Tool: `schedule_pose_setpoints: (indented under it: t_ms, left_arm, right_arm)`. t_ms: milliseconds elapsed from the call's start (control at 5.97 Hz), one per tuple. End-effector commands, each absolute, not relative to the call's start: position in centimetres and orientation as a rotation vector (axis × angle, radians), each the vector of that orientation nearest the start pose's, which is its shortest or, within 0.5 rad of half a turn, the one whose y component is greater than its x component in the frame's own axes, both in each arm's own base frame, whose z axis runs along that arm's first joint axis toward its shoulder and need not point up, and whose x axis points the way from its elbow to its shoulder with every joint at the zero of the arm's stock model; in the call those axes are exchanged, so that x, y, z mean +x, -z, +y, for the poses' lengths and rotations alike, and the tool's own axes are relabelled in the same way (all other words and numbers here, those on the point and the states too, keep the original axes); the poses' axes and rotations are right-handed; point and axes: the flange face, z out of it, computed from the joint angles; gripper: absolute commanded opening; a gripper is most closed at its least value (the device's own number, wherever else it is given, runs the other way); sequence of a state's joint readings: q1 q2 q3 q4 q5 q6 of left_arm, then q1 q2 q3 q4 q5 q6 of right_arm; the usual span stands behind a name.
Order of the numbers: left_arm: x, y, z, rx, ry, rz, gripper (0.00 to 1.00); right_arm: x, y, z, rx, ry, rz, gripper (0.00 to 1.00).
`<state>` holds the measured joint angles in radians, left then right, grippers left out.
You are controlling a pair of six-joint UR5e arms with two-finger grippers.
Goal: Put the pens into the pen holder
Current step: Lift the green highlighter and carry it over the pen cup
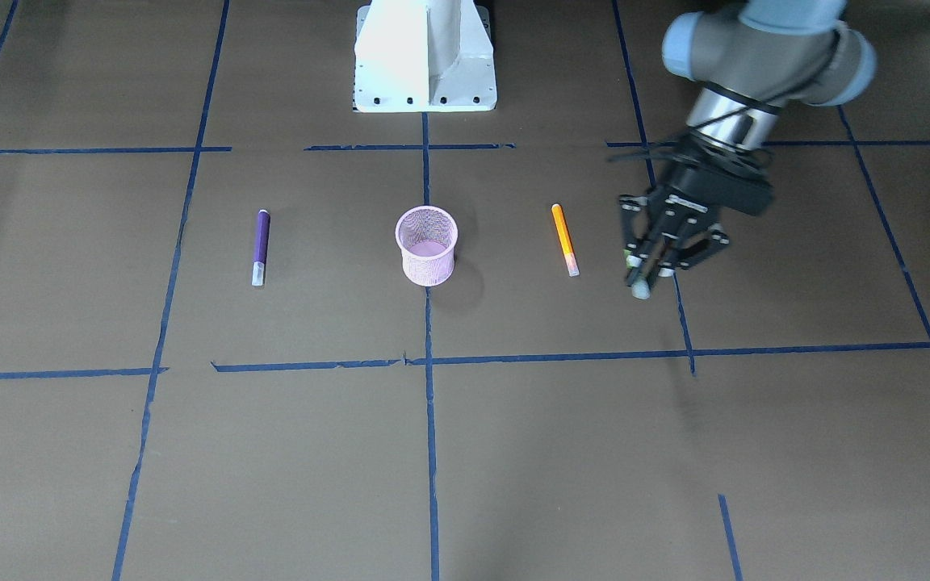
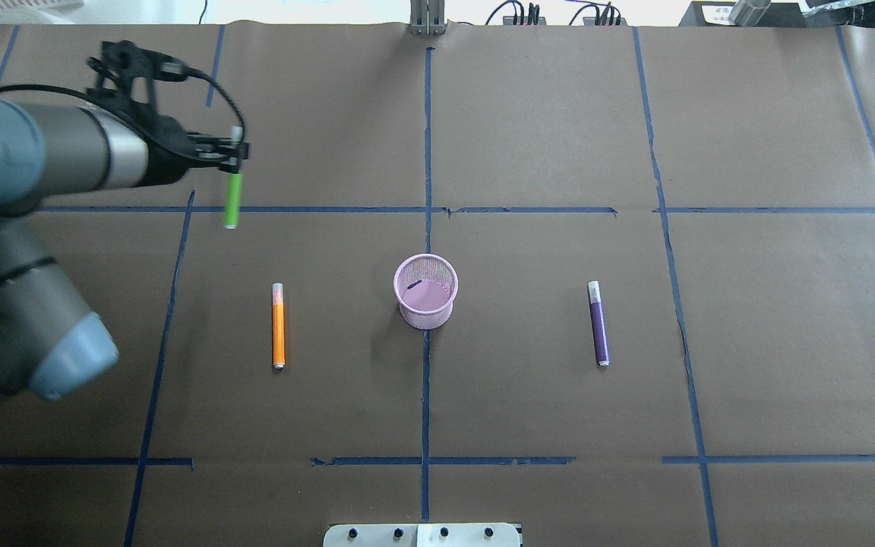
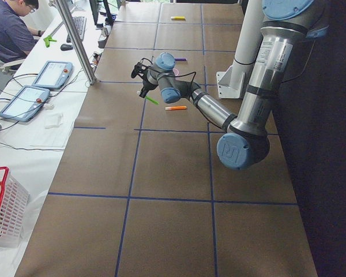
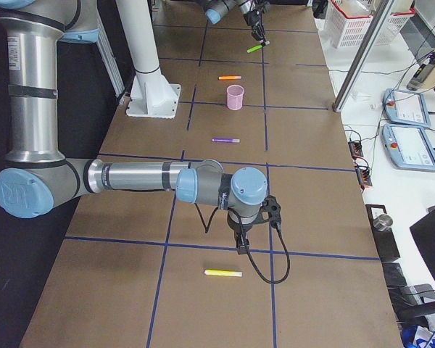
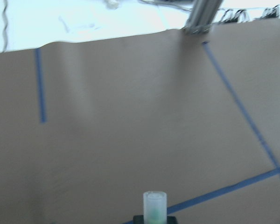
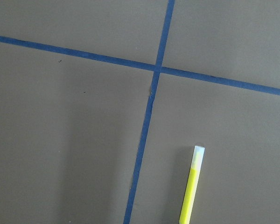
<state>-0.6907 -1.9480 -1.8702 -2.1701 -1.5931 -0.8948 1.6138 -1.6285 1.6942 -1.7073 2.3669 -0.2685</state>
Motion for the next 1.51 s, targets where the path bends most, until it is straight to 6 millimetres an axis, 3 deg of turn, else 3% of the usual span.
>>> schedule_pose_setpoints:
  t_ms: [0,168,503,671,838,1006,1173,1341]
  left_arm:
    - [46.5,-17.5,-41.4,0.905,0.109,1.046,0.01]
    - [50.0,-14.9,-40.9,0.941,0.14,1.02,0.02]
    - [55.0,-15.3,-39.1,0.923,0.192,0.999,0.02]
    - [55.8,-15.3,-38.4,0.917,0.186,1.003,0.02]
    - [56.6,-15.6,-37.2,0.902,0.17,1.011,0.09]
    - [56.7,-15.3,-37.1,0.903,0.157,1.013,0.79]
    - [56.4,-14.9,-36.9,0.904,0.156,1.025,0.99]
    - [55.5,-13.9,-36.7,0.887,0.141,1.061,1.0]
  right_arm:
    - [8.2,-63.7,-45.9,0.059,0.186,-0.798,1.0]
    - [8.2,-63.7,-45.9,0.058,0.185,-0.798,1.0]
    - [8.2,-63.9,-45.8,0.055,0.184,-0.798,1.0]
    - [8.2,-63.8,-45.8,0.056,0.185,-0.798,1.0]
    - [8.2,-63.8,-45.9,0.056,0.185,-0.798,1.0]
    - [8.2,-63.9,-45.9,0.055,0.184,-0.798,1.0]
    - [8.2,-63.9,-45.9,0.055,0.184,-0.798,1.0]
    - [8.2,-63.9,-45.9,0.056,0.185,-0.798,1.0]
